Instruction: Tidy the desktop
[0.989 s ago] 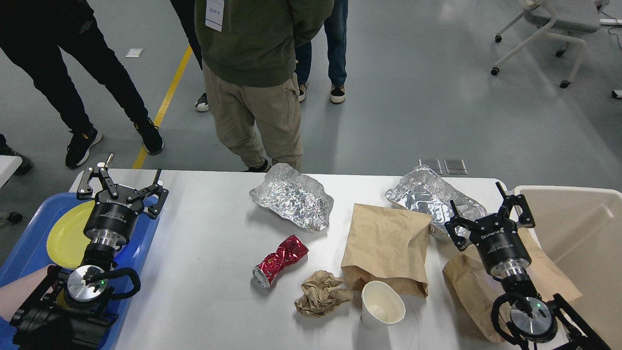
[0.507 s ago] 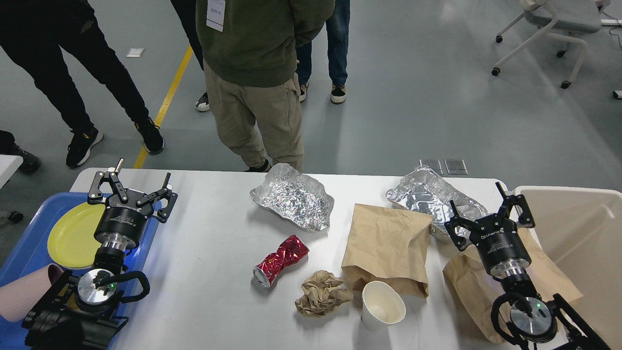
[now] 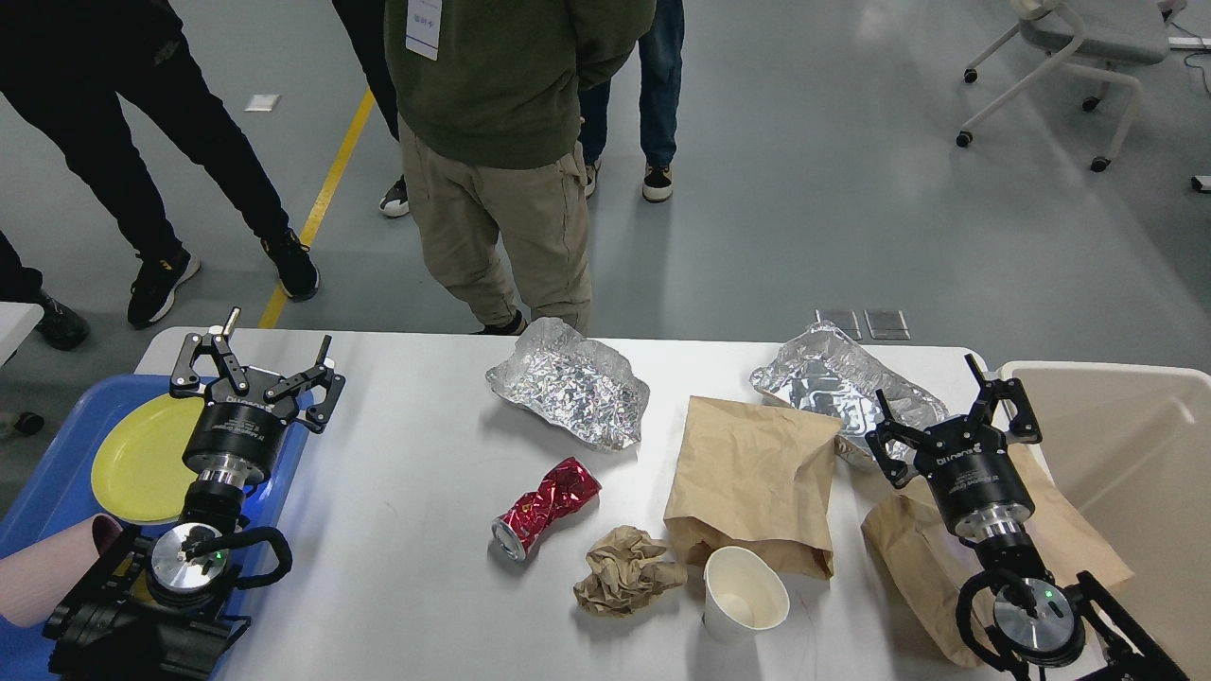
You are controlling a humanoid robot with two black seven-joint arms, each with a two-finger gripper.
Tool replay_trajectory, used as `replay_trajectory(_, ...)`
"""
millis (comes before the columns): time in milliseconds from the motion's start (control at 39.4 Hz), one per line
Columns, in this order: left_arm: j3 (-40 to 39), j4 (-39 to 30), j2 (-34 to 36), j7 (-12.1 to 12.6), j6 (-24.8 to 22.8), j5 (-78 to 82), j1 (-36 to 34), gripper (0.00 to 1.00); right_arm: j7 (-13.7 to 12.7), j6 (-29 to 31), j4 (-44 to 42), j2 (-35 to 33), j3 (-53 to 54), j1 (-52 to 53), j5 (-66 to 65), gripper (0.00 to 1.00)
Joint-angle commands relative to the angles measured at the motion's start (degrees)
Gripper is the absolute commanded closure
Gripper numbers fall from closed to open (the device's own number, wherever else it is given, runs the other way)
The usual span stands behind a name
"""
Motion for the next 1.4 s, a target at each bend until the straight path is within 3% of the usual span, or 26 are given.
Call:
replay_trajectory(0, 0.0, 0.0, 0.0, 0.0, 0.0, 0.0, 0.0, 0.04, 0.0, 0.0, 0.0, -0.1, 0.0, 0.0, 0.0, 0.00)
replay_trajectory(634, 0.0, 0.0, 0.0, 0.0, 0.0, 0.0, 0.0, 0.04, -0.1, 0.0, -1.0, 0.0, 0.0, 0.9, 0.0, 0.00)
replay_trajectory(786, 0.0, 0.0, 0.0, 0.0, 0.0, 0.0, 0.0, 0.04, -1.2, -1.1, -1.7, 0.1, 0.0, 4.0, 4.9, 0.00)
replay_trajectory(939, 0.0, 0.0, 0.0, 0.0, 0.0, 0.0, 0.0, 0.04, -6.1, -3.3, -1.6, -2.0, -0.5, 5.9, 8.0, 0.00)
replay_trajectory(1370, 0.0, 0.0, 0.0, 0.1, -0.1, 0.0, 0.0, 0.04, -5.9, -3.5, -2.0, -5.8, -0.3, 7.6, 8.5, 0.00)
